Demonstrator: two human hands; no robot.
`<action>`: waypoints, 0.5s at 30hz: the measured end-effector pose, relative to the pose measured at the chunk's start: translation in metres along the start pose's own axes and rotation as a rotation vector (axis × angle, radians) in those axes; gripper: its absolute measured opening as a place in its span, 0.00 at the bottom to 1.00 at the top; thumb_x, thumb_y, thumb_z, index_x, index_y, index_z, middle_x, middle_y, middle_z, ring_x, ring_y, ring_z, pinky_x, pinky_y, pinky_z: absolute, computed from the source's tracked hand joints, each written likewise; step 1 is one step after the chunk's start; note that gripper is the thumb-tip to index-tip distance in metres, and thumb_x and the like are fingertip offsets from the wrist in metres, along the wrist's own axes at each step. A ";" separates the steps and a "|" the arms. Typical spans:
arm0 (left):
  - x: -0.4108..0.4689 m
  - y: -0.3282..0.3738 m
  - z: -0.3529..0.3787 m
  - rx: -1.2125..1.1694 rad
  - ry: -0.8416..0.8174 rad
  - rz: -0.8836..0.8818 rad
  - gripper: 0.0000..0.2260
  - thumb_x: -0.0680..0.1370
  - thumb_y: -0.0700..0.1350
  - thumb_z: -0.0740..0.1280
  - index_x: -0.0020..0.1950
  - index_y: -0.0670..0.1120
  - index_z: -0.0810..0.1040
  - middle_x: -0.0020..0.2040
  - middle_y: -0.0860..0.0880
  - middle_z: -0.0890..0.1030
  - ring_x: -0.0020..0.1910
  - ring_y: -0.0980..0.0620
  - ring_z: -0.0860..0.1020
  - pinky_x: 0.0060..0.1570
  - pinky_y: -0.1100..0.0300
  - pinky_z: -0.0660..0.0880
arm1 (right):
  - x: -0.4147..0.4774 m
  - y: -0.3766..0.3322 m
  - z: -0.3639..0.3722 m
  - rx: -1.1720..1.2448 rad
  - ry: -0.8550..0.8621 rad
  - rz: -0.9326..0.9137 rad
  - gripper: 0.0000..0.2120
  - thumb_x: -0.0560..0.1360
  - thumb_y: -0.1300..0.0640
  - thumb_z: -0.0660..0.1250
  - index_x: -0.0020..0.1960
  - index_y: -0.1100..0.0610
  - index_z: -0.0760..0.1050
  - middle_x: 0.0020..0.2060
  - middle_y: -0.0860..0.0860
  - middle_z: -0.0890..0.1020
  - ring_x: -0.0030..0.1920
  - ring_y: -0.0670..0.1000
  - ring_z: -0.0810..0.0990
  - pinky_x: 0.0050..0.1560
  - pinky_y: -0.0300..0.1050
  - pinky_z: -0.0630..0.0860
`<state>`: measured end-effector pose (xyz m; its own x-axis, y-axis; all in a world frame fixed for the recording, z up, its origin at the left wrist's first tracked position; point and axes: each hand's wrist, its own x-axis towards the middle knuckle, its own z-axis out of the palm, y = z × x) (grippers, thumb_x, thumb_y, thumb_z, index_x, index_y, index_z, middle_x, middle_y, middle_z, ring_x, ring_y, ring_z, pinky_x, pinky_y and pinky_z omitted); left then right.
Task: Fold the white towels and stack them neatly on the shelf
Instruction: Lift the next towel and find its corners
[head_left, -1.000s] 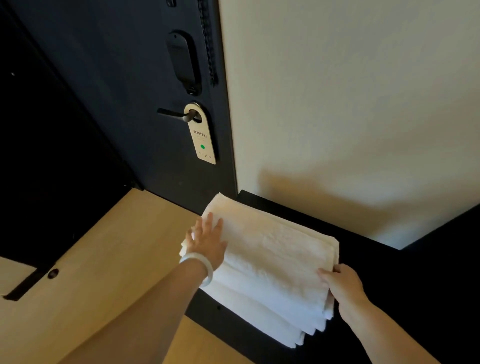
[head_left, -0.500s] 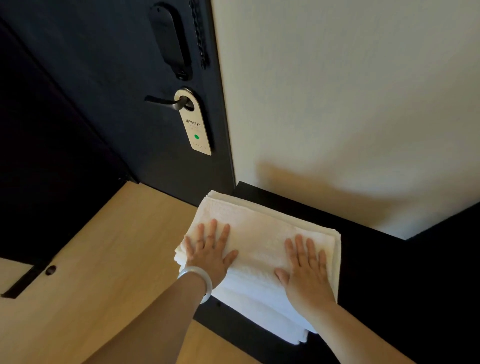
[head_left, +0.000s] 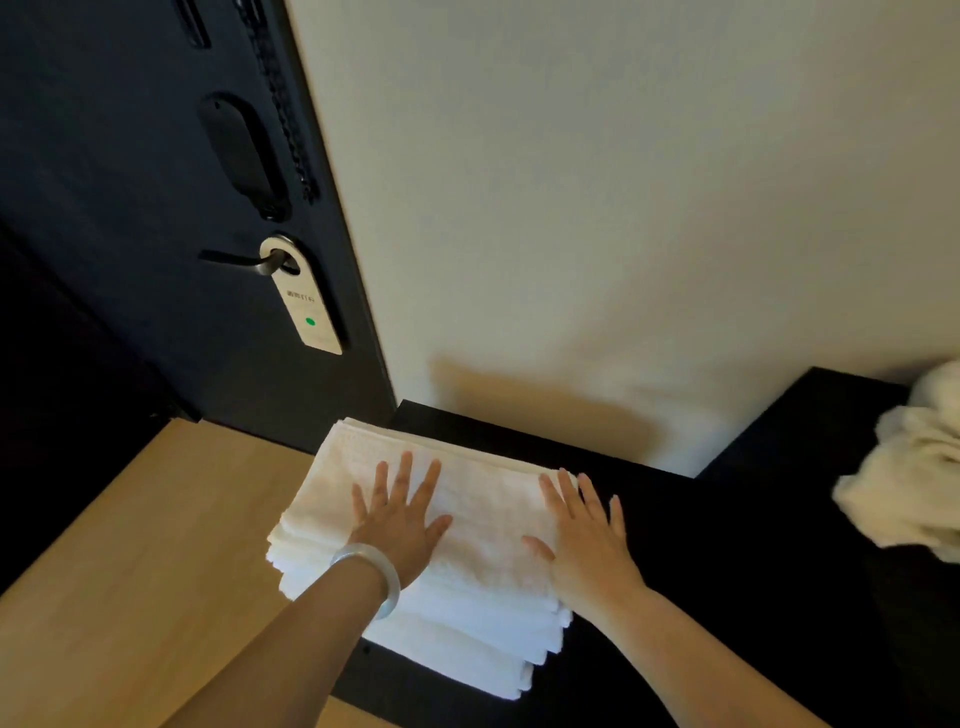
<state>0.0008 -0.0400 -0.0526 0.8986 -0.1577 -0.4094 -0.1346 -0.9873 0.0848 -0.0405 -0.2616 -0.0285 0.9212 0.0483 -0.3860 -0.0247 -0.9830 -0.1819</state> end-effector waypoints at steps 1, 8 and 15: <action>0.000 0.019 -0.010 0.010 0.008 0.037 0.31 0.79 0.66 0.39 0.76 0.58 0.29 0.78 0.48 0.31 0.77 0.40 0.35 0.74 0.38 0.39 | -0.007 0.012 -0.013 0.011 0.029 0.021 0.35 0.82 0.38 0.48 0.80 0.49 0.36 0.79 0.50 0.39 0.78 0.53 0.35 0.77 0.60 0.37; -0.009 0.183 -0.066 -0.042 0.148 0.325 0.46 0.53 0.74 0.16 0.72 0.62 0.26 0.80 0.49 0.37 0.78 0.42 0.40 0.74 0.40 0.44 | -0.073 0.129 -0.092 0.029 0.275 0.141 0.34 0.82 0.38 0.48 0.80 0.49 0.36 0.79 0.48 0.37 0.78 0.52 0.33 0.77 0.58 0.38; -0.050 0.374 -0.092 -0.029 0.226 0.552 0.32 0.81 0.64 0.49 0.75 0.62 0.29 0.78 0.52 0.32 0.78 0.45 0.35 0.76 0.42 0.45 | -0.155 0.305 -0.125 0.067 0.447 0.212 0.32 0.79 0.36 0.45 0.74 0.42 0.29 0.72 0.42 0.29 0.77 0.49 0.30 0.74 0.50 0.31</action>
<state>-0.0566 -0.3992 0.0829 0.7659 -0.6360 -0.0947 -0.5985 -0.7589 0.2567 -0.1425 -0.5911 0.0889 0.9693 -0.2460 0.0019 -0.2404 -0.9488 -0.2047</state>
